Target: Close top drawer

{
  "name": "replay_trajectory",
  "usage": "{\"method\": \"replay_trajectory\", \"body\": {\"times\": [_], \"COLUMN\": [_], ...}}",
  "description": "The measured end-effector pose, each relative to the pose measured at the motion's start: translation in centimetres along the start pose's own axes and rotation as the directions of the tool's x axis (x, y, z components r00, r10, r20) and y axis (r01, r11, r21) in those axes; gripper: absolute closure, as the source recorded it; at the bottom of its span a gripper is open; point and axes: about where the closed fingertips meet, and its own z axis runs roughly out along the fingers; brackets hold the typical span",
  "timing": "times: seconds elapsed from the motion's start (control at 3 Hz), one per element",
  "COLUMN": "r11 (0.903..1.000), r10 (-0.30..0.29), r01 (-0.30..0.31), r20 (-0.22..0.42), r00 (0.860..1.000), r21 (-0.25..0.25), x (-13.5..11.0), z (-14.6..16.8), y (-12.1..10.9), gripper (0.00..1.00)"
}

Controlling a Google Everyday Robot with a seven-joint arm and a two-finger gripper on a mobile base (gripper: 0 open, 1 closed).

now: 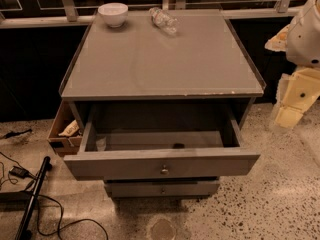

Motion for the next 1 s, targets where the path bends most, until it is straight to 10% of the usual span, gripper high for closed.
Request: {"method": "replay_trajectory", "body": {"times": [0.33,1.0], "r11": [1.0000,0.9998], "r10": [0.000,-0.019], "r01": [0.000,0.019], "r20": [0.000,0.024], "r00": [1.000,1.000], "r21": [0.000,0.010], "x": [0.00,0.23], "z": [0.00,0.86], "y": [0.00,0.78], "gripper": [0.00,0.50]}}
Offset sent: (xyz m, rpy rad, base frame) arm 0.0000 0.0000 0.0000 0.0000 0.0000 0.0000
